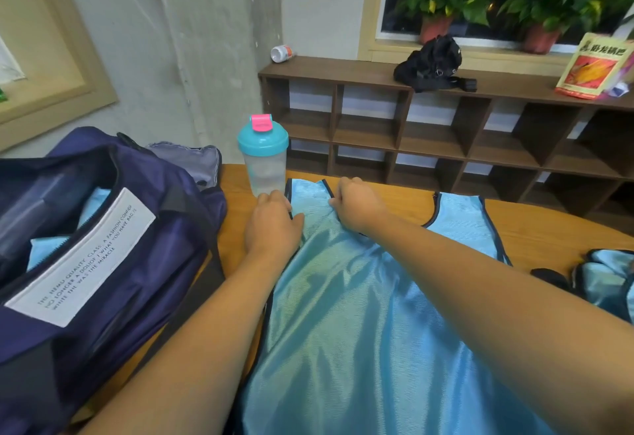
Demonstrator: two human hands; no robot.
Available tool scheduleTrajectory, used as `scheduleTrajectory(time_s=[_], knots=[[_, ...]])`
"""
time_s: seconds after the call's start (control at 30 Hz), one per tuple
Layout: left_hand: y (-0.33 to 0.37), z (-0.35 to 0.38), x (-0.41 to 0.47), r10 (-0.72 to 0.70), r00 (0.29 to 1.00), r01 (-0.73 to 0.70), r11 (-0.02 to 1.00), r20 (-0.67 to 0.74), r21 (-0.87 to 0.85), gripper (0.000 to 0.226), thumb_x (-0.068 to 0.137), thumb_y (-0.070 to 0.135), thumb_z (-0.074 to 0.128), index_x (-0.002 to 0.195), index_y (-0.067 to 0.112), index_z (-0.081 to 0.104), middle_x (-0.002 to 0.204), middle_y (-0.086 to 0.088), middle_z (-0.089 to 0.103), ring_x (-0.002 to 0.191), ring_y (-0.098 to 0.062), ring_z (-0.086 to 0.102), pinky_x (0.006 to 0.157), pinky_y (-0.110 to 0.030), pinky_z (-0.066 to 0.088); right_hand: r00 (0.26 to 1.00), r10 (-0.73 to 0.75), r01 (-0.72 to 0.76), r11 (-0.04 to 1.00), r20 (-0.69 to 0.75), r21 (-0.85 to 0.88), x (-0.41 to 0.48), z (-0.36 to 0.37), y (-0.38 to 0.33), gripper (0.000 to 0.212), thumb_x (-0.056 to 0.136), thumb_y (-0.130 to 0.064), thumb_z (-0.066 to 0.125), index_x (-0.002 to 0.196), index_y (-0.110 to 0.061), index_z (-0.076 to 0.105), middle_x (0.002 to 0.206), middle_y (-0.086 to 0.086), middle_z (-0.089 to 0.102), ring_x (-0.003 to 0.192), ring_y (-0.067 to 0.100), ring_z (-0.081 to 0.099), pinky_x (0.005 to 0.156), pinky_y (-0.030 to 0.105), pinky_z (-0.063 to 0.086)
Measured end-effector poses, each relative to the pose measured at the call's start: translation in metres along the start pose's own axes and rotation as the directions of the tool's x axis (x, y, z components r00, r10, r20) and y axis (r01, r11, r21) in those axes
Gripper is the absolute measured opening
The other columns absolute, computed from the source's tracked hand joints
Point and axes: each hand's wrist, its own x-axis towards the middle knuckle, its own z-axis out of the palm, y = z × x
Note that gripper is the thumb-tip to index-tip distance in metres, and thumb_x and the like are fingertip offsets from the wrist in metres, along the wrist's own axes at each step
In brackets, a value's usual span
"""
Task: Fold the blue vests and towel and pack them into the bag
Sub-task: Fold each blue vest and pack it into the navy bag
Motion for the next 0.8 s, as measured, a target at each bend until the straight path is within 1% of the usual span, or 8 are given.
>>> scheduleTrajectory(time_s=[0.17,0.27,0.4,0.5,0.57,0.63,0.7,0.8], knots=[[-0.007,-0.003,0.002,0.000,0.999,-0.006,0.994,-0.051,-0.112,0.015,0.097,0.025,0.071,0.100,0.023,0.057,0.091,0.000,0.066,0.085,-0.022,0.063,0.068,-0.036,0.048,0.981,-0.118,0.128,0.990,-0.154,0.056,-0.017,-0.009,0.000,0.015,0.110,-0.034,0.050,0.115,-0.021,0.054,0.113,0.002,0.054,0.100,0.024,0.056,0.089,0.040,0.050],[-0.009,-0.016,0.008,-0.056,0.998,0.049,0.983,-0.034,-0.174,0.012,0.096,0.027,0.072,0.096,0.022,0.061,0.092,0.000,0.065,0.088,-0.023,0.062,0.078,-0.039,0.052,0.963,-0.242,0.243,0.970,-0.116,-0.002,-0.038,-0.019,0.007,0.015,0.108,-0.031,0.053,0.120,-0.022,0.056,0.115,0.001,0.054,0.104,0.024,0.055,0.094,0.041,0.049],[-0.011,-0.034,0.011,-0.103,0.981,0.118,0.989,0.167,-0.084,0.010,0.091,0.028,0.074,0.085,0.023,0.067,0.092,0.003,0.069,0.091,-0.022,0.065,0.084,-0.037,0.055,0.921,-0.370,0.364,0.929,-0.119,-0.068,-0.078,-0.027,0.023,0.016,0.107,-0.029,0.054,0.120,-0.021,0.057,0.116,0.001,0.053,0.106,0.025,0.051,0.092,0.039,0.043],[-0.004,-0.042,0.002,-0.097,0.951,0.100,0.995,0.294,0.006,0.016,0.084,0.034,0.083,0.082,0.023,0.071,0.090,0.001,0.071,0.088,-0.019,0.065,0.085,-0.041,0.059,0.890,-0.423,0.411,0.906,-0.172,-0.103,-0.109,-0.023,0.035,0.020,0.105,-0.028,0.058,0.123,-0.021,0.060,0.117,0.001,0.055,0.105,0.025,0.052,0.091,0.040,0.045],[-0.002,-0.046,-0.007,-0.077,0.939,0.056,0.996,0.334,0.071,0.022,0.080,0.039,0.085,0.078,0.021,0.072,0.084,0.001,0.071,0.085,-0.019,0.066,0.080,-0.040,0.059,0.882,-0.434,0.421,0.901,-0.184,-0.109,-0.125,-0.016,0.042,0.025,0.104,-0.032,0.058,0.126,-0.019,0.060,0.119,0.001,0.056,0.107,0.025,0.052,0.094,0.042,0.044],[-0.001,-0.048,-0.016,-0.062,0.937,0.021,0.992,0.343,0.121,0.027,0.079,0.040,0.081,0.069,0.017,0.069,0.073,0.001,0.068,0.077,-0.022,0.066,0.068,-0.037,0.056,0.882,-0.435,0.421,0.900,-0.179,-0.112,-0.138,-0.009,0.045,0.030,0.106,-0.038,0.055,0.128,-0.019,0.061,0.122,0.000,0.056,0.111,0.024,0.052,0.097,0.042,0.044],[0.001,-0.050,-0.024,-0.065,0.944,0.019,0.989,0.324,0.145,0.034,0.080,0.039,0.078,0.061,0.017,0.061,0.062,0.000,0.060,0.067,-0.022,0.060,0.056,-0.032,0.044,0.881,-0.447,0.431,0.894,-0.158,-0.126,-0.147,-0.004,0.047,0.032,0.107,-0.042,0.051,0.128,-0.020,0.060,0.122,0.000,0.056,0.110,0.023,0.052,0.097,0.042,0.042],[0.008,-0.053,-0.029,-0.080,0.938,0.027,0.987,0.338,0.160,0.027,0.083,0.028,0.073,0.062,0.015,0.062,0.064,-0.001,0.060,0.065,-0.021,0.057,0.055,-0.032,0.042,0.894,-0.432,0.413,0.898,-0.123,-0.151,-0.156,-0.002,0.050,0.036,0.110,-0.048,0.040,0.128,-0.022,0.057,0.122,-0.002,0.053,0.109,0.023,0.050,0.095,0.041,0.040]])
